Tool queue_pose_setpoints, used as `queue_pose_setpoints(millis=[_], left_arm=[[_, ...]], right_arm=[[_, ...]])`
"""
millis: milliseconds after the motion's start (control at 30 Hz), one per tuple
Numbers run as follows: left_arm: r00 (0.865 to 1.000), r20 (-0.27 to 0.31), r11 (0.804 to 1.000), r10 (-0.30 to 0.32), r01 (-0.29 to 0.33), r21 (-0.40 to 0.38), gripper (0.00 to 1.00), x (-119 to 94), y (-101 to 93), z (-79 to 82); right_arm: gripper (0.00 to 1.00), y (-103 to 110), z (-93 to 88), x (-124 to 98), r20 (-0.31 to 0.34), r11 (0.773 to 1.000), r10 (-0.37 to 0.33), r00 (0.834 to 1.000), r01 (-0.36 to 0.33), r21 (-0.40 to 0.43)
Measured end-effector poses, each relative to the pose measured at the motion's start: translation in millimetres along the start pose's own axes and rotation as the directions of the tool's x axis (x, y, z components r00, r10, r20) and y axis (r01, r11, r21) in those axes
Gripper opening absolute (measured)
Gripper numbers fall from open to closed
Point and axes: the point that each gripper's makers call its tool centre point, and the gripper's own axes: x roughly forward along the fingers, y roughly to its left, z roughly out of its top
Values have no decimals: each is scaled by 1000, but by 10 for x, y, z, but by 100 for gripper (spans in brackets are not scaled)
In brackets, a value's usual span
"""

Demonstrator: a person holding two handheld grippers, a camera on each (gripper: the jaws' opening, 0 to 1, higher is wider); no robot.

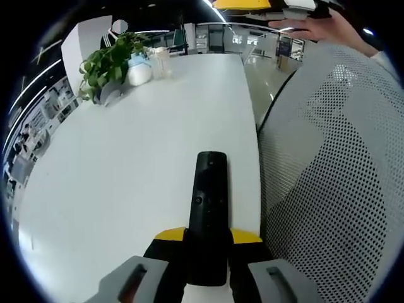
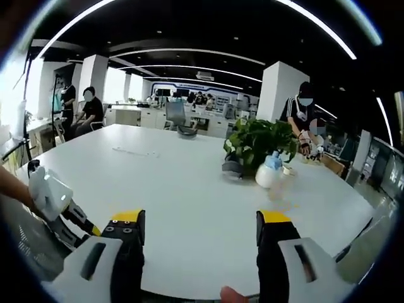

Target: Press the specified remote control buttons in sequence, fully releasing each button before pressing the next.

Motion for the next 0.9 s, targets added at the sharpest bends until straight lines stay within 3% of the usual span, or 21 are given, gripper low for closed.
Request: queue_pose_setpoints(millis=[500,900], left_arm=[[998,-44,998,53,-52,19,23,-32,452,-12],[986,-80,988,149,-146,39,23,-121,1160,-28]], right_arm=[[68,20,-78,18,-44,1000,6,999,-7,-18],[66,46,-126,39,-75,999,10,997,-13,-42]])
